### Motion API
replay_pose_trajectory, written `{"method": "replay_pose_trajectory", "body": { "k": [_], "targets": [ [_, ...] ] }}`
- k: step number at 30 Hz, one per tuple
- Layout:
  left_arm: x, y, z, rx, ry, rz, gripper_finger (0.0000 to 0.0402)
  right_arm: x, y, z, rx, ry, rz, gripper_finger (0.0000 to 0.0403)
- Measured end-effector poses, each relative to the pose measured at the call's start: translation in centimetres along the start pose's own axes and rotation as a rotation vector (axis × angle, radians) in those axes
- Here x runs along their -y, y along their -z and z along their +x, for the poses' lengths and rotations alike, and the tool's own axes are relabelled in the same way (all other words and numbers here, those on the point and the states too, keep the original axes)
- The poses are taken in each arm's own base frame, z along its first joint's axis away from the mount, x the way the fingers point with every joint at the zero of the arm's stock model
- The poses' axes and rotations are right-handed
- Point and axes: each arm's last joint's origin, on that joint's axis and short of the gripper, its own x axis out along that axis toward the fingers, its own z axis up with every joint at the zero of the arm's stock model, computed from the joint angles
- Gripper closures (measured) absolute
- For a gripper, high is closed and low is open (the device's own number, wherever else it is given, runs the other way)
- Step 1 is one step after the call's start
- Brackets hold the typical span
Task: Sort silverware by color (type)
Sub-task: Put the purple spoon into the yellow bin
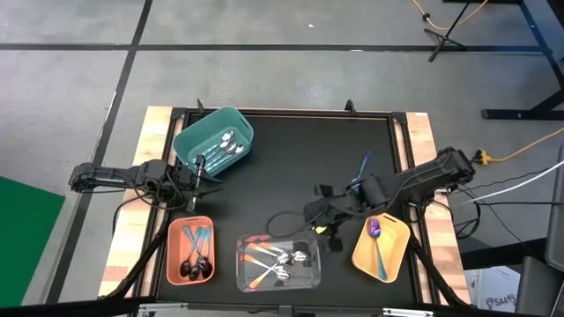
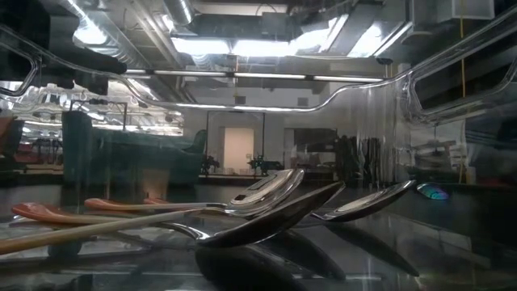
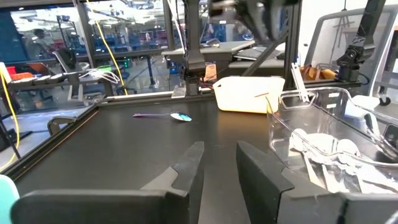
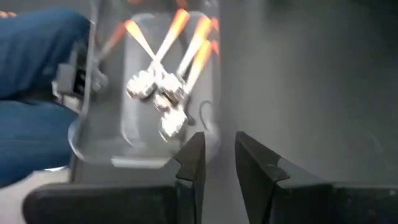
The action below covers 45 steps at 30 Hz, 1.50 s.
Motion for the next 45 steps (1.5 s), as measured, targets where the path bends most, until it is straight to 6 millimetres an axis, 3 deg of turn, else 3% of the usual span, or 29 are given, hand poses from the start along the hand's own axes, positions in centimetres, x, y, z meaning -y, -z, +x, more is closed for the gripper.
{"method": "replay_pose_trajectory", "body": {
  "k": [6,10,18,24,30,37,45],
  "targets": [
    [0.0,0.0,0.0,0.0,0.0,0.0,0.0313,1.8,3.0,-4.5,-0.041,0.163,0.021,0.0326],
    [0.0,0.0,0.0,0.0,0.0,0.0,0.0313,3.2,6.0,-6.8,-0.03,0.28,0.063,0.0326],
    [0.0,0.0,0.0,-0.001,0.0,0.0,0.0313,7.3,13.4,-8.2,0.013,0.392,0.371,0.0326],
    [0.0,0.0,0.0,-0.001,0.0,0.0,0.0313,10.8,17.6,-6.7,0.095,0.563,0.753,0.0326],
    [0.0,0.0,0.0,0.0,0.0,0.0,0.0313,13.3,20.1,-3.6,0.122,0.616,1.037,0.0326],
    [0.0,0.0,0.0,0.0,0.0,0.0,0.0313,15.5,21.6,-0.3,0.082,0.551,1.189,0.0326],
    [0.0,0.0,0.0,0.0,0.0,0.0,0.0313,17.5,22.3,0.9,0.05,0.603,1.286,0.0326]
  ]
}}
